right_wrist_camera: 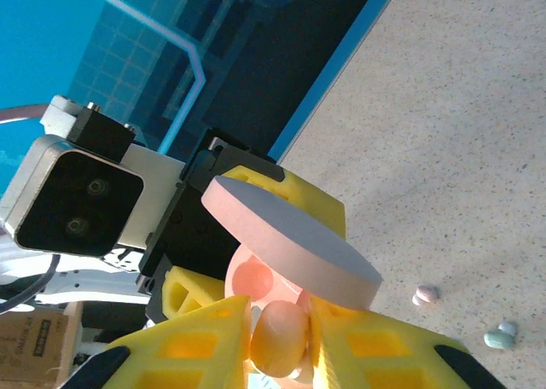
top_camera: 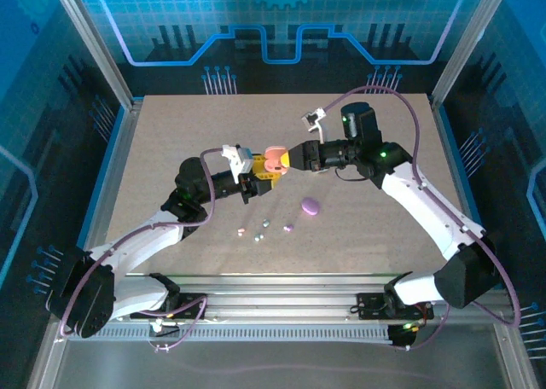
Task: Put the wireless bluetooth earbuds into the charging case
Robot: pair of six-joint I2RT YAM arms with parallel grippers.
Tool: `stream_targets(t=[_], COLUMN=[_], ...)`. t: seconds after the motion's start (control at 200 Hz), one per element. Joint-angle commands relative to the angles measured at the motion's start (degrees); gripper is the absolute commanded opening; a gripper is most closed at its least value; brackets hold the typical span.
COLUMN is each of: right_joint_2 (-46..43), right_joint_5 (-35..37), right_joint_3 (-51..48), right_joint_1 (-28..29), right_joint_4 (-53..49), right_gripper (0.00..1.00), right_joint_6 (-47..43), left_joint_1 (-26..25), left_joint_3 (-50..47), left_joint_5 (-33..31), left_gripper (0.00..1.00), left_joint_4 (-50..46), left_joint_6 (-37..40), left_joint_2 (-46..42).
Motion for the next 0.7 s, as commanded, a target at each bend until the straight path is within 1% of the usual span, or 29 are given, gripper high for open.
stream_targets(t=[0.0, 0.165, 0.405, 0.545, 0.695], right_joint_2=[0.0, 0.2, 0.2, 0.3, 0.5], right_joint_5=[3.9, 4.7, 6.6, 7.0, 7.4], right_joint_3=[1.8, 2.2, 2.6, 2.9, 3.5], right_joint_1=[1.0, 2.1, 2.4, 2.5, 3.0], right_joint_4=[-2.2, -2.7, -4.4, -4.8, -5.3], right_gripper=[0.26, 0.27, 0.28, 0.30, 0.30], right_joint_6=[-3.2, -4.3, -5.4, -5.6, -5.8], left_joint_1=[-0.6, -0.6, -0.6, -0.5, -0.6], left_joint_3=[1.5, 1.4, 1.4, 1.5, 1.5], left_joint_5=[2.3, 2.2, 2.1, 2.2, 2.2], left_gripper=[0.34, 0.34, 0.34, 0.34, 0.34], left_joint_4=[2.0, 2.8, 2.9, 2.8, 2.6], left_joint_6=[1.4, 1.1, 0.9, 0.9, 1.0], left_joint_2=[-1.1, -1.1, -0.9, -0.9, -0.9])
